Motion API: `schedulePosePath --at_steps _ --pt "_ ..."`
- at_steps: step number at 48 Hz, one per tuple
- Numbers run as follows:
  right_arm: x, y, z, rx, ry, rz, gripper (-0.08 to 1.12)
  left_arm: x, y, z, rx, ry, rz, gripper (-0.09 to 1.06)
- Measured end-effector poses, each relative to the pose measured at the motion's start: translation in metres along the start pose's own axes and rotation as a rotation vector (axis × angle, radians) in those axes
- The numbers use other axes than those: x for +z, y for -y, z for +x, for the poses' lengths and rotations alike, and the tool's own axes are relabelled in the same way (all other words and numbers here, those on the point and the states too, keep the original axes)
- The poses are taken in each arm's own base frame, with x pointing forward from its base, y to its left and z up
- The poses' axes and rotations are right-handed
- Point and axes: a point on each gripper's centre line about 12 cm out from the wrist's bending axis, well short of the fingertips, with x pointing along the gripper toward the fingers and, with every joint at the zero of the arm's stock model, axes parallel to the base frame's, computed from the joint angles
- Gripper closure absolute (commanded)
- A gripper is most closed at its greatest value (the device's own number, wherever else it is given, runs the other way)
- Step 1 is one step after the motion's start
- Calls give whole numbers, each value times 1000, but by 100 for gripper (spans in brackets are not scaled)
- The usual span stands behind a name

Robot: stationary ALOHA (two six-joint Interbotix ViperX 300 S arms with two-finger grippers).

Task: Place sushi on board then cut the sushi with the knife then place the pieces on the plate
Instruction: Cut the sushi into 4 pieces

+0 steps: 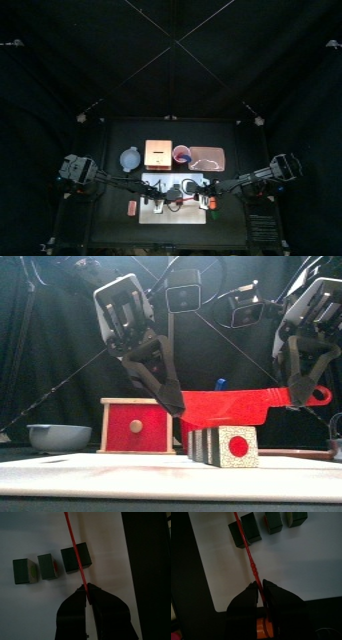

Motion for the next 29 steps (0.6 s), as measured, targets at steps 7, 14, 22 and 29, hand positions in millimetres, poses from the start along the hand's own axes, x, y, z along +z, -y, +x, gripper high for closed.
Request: schedulePosePath --at_steps 7,14,22,29 --pt "1 0 -1 -2 6 -6 55 0 0 -1 0 2 2 55" --pt "1 1 -1 -4 6 -8 55 0 0 -1 1 2 1 55" --pt "1 2 -1 -6 6 -8 55 1 0 -2 2 3 6 55" --pt "1 1 -1 -5 7 -8 55 1 0 -2 2 3 9 55"
